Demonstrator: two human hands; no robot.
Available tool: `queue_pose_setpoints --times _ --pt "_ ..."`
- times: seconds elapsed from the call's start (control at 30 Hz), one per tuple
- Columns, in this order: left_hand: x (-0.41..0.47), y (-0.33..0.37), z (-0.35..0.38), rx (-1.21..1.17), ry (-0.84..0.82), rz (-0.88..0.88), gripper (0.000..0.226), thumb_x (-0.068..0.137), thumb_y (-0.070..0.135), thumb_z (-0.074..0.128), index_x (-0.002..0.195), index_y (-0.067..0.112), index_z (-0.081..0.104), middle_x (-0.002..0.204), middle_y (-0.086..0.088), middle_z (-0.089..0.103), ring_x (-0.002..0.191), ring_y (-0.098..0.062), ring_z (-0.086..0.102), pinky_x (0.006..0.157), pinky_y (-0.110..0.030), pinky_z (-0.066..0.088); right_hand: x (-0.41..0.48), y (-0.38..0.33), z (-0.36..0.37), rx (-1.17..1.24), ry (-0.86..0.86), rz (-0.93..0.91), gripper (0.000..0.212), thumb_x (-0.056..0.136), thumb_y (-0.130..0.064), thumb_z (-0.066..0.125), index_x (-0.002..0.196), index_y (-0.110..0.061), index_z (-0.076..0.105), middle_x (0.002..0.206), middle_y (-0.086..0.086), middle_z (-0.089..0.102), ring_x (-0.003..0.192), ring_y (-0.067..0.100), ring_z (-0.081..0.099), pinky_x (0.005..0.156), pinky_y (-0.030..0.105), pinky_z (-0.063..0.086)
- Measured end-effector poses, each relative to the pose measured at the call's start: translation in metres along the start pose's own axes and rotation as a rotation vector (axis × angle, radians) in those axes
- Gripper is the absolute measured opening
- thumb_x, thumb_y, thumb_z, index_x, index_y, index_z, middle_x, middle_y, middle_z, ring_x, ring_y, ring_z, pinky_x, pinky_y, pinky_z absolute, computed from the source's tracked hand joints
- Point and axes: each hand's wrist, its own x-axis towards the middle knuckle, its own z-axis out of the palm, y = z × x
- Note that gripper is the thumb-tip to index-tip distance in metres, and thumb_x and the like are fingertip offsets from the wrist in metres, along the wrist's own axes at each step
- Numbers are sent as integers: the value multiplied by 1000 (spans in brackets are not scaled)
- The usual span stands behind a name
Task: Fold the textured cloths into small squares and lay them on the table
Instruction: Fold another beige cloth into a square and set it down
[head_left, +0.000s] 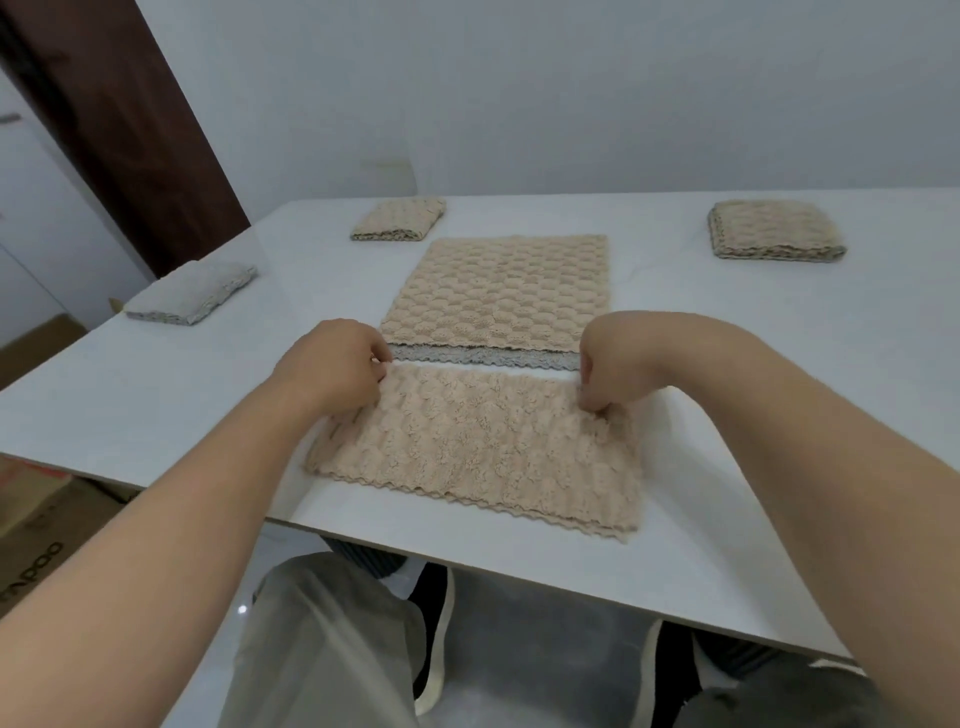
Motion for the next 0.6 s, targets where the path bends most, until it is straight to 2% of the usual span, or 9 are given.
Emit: queue_pose_setpoints --times 0.07,0.13,0.17,0.23,0.3,0.43,0.5,0.6 --pt "2 -1 -3 -9 -43 -15 7 95 21 64 100 24 68 103 2 66 94 -17 57 80 -31 47 4 3 -8 1 -80 -54 20 84 -35 74 86 -15 70 85 -2 68 83 22 68 70 31 55" --pt "-1 -2 -10 -43 -74 -34 1 95 21 63 96 22 64 101 2 65 90 -16 57 71 -29 44 5 6 -14 12 -123 -98 22 85 -35 74 86 -14 70 83 -2 66 72 18 64 62 27 54" --pt "-4 -2 -14 -77 -78 -48 1 95 21 63 94 21 63 100 3 65 88 -15 58 69 -28 44 4 8 -17 23 -134 -116 23 87 -35 74 92 -13 72 87 -2 66 69 16 64 59 25 54" --pt "-10 -3 -25 -165 -77 -73 2 93 21 66 93 22 64 98 2 66 87 -15 60 69 -29 48 1 12 -24 59 -155 -159 27 89 -33 75 105 -11 72 89 -3 67 59 9 65 53 21 52" --pt "-17 0 -37 -324 -63 -111 7 91 22 73 94 21 67 93 -1 69 83 -19 65 74 -34 55 1 18 -28 147 -168 -220 29 90 -31 76 109 -11 68 83 -3 69 46 3 63 53 21 51" --pt "-27 13 -57 -679 28 -228 21 85 25 82 99 18 68 87 -7 76 80 -20 68 77 -37 58 6 33 -29 336 -161 -336 27 88 -24 78 99 -18 53 87 6 73 58 12 68 63 30 59" --pt "-28 22 -65 -812 104 -257 24 85 25 82 101 17 66 89 -7 78 84 -22 68 77 -39 56 6 42 -33 424 -113 -386 23 89 -23 76 96 -23 54 83 5 72 62 15 69 65 30 59" --pt "-27 42 -75 -955 254 -231 22 88 18 79 103 15 64 84 -3 78 79 -16 68 73 -34 52 2 56 -45 580 -43 -448 15 92 -19 71 98 -27 60 71 -4 67 58 13 67 62 27 55"
